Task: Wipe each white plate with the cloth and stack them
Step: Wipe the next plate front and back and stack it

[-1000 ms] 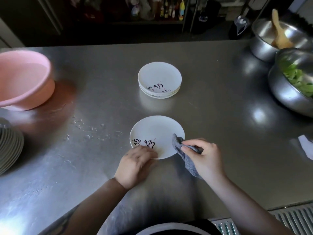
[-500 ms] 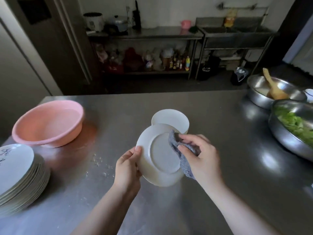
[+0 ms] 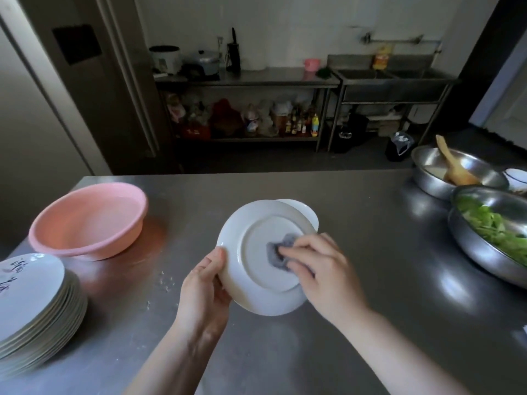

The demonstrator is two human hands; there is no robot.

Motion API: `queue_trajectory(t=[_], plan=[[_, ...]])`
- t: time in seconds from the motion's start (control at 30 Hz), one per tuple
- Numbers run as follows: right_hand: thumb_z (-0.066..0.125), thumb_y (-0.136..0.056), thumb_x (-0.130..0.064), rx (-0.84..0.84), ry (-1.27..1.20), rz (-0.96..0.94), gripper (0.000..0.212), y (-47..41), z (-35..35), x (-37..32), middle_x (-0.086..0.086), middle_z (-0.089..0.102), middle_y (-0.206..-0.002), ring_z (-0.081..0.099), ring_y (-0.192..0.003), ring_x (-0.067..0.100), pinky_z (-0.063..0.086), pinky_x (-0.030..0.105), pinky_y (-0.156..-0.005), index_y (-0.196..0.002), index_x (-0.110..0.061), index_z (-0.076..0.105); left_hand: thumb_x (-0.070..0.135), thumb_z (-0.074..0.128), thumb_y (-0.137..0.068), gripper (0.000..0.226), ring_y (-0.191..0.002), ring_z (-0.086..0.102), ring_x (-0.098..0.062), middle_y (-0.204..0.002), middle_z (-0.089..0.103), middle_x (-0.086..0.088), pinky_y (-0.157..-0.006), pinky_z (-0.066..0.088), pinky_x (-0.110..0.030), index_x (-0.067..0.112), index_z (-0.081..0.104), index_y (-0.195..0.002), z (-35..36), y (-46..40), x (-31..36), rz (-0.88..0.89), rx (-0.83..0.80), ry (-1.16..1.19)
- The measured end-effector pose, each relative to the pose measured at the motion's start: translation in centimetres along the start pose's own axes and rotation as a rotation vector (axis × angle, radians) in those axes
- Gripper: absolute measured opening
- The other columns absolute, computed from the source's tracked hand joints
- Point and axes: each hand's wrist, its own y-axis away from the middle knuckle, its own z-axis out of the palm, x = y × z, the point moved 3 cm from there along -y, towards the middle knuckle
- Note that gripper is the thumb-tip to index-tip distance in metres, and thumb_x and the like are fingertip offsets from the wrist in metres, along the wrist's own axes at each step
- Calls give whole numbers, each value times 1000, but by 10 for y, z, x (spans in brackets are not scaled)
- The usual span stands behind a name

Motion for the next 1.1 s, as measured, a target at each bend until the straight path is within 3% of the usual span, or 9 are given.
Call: queue_trajectory(t=[0.07,0.17,0.3,0.43,0.5,0.63,0.77,0.93,1.1], plan=[[73,-78,1,76,-22,83,27,-10,-3,1,-4,64,-92,57,-88,20,44,20,-79,-99,-15,77,23,52,-97,28,-81,55,-19,-94,62,-10,-68,40,-30,3,65,-111,3,4,1,27,-11,-45],[73,-80,-2,83,-158,103,21,-22,-5,-10,-5,66,-95,62,-90,15,47,22,-80,-96,-15,77,22,54,-95,16,-63,49,-14,-76,58,-5,-51,38,-21,9,62,-92,8,8,8,125,-21,-114],[72,-81,-5,270,-214,56,16,-45,-34,-15,-5,64,-94,62,-89,12,48,23,-79,-93,-16,76,20,63,-91,17,-63,60,-16,-76,68,-8,-52,47,-20,3,65,-92,22,10,31,301,-103,-207],[71,-81,-3,123,-122,-113,19,-55,-24,-43,-1,62,-96,56,-93,16,45,21,-83,-97,-13,75,25,62,-86,18,-67,64,-17,-81,71,-10,-58,52,-24,8,68,-90,36,14,45,373,-178,-251],[69,-83,-1,98,-79,-181,18,-59,-25,-42,0,62,-96,55,-93,19,46,25,-82,-95,-12,75,24,62,-86,17,-67,65,-18,-81,71,-11,-59,52,-24,9,69,-89,38,15,49,384,-178,-239],[64,-85,-1,178,-56,-29,18,-69,-35,-28,-4,59,-99,52,-96,19,44,29,-82,-94,-13,73,15,61,-94,12,-64,63,-18,-79,70,-10,-56,51,-24,7,69,-90,39,12,52,369,-128,-216],[65,-85,-2,71,-12,-237,16,-67,-21,-49,-1,64,-95,54,-90,21,44,27,-79,-92,-13,74,21,66,-87,22,-68,64,-21,-83,71,-15,-57,52,-25,0,68,-95,39,14,53,327,-150,-147],[65,-85,1,130,-63,-42,18,-81,-31,-28,0,63,-97,54,-94,22,44,30,-82,-94,-12,75,26,70,-77,33,-63,63,-17,-80,70,-12,-50,49,-22,0,67,-97,37,14,52,262,-134,-101],[67,-84,-2,51,-66,-179,17,-75,-18,-40,-3,64,-95,54,-92,20,44,28,-82,-93,-14,75,21,65,-87,32,-71,65,-20,-88,71,-15,-55,51,-23,-5,65,-105,36,13,47,229,-143,-29]])
